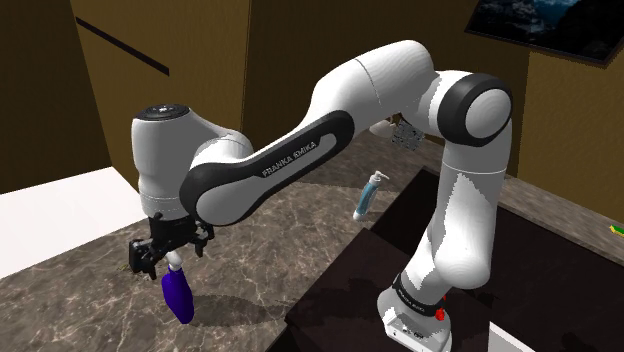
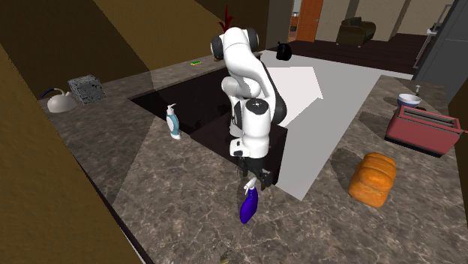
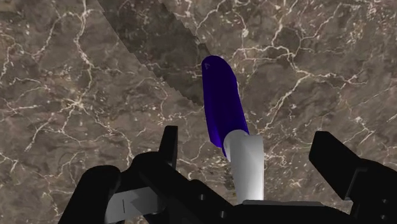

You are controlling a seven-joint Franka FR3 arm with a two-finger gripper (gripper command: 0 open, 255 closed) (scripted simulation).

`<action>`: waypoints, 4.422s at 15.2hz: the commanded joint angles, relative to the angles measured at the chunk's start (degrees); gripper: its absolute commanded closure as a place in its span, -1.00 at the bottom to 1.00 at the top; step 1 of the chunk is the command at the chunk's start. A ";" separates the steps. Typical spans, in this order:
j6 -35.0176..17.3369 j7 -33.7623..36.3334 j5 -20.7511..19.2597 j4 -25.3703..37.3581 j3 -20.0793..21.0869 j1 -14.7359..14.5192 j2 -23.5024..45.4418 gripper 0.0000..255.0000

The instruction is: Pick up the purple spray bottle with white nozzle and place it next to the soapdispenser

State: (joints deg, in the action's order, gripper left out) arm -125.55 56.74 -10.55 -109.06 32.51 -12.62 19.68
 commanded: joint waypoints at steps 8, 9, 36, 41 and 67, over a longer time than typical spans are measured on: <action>-0.20 0.04 -0.13 -0.01 -0.07 -0.04 0.18 1.00; -0.19 0.04 -0.13 -0.01 -0.07 -0.04 0.18 1.00; 13.18 -2.59 4.37 8.07 1.69 1.26 -6.14 1.00; 16.76 -2.91 4.96 10.97 1.89 1.32 -6.98 1.00; 37.67 -2.29 3.99 33.64 2.59 -0.91 -4.98 1.00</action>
State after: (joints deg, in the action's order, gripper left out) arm -88.87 54.37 -6.37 -76.68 35.08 -13.32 14.37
